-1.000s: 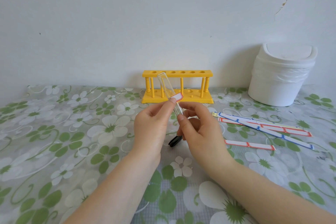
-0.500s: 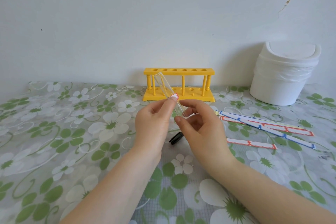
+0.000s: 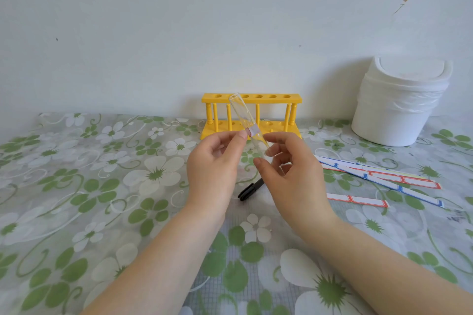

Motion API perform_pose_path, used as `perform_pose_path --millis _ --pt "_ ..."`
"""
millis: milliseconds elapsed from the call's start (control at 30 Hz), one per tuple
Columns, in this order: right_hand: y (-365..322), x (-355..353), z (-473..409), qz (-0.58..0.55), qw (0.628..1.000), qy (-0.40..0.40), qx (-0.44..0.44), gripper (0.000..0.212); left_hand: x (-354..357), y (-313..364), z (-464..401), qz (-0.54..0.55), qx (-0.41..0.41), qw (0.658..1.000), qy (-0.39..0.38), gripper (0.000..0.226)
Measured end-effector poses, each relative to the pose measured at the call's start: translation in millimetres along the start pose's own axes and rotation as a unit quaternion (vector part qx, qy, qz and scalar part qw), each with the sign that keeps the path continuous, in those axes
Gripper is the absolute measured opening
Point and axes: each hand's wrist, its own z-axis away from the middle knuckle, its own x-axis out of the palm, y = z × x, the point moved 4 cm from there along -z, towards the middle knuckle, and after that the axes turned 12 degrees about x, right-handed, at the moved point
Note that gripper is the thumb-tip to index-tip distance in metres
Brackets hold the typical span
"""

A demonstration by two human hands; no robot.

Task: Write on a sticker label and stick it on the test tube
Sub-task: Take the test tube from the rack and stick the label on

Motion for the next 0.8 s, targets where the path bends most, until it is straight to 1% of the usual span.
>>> perform_pose_path --millis 100,200,367,800 --pt "1.6 -0.9 -1.4 0.017 1.000 0.009 -0.002 0.031 -0.5 0.5 0.4 -0.004 -0.002 1.000 0.001 0.010" --pt "2.1 -0.6 -1.6 0.033 0.999 0.012 -0.012 0.031 -0.8 -0.7 -0.1 -0.005 -0.006 1.000 -0.003 0.008" --pt "1.2 1.1 0.1 0.065 0.997 0.021 -0.033 0.032 -0.8 -1.4 -0.4 -0.007 -0.002 1.000 -0.012 0.019" --pt "2.3 1.4 0.0 0.079 0.996 0.028 -0.037 0.032 0.9 1.0 1.6 -0.011 -0.010 1.000 -0.020 0.020"
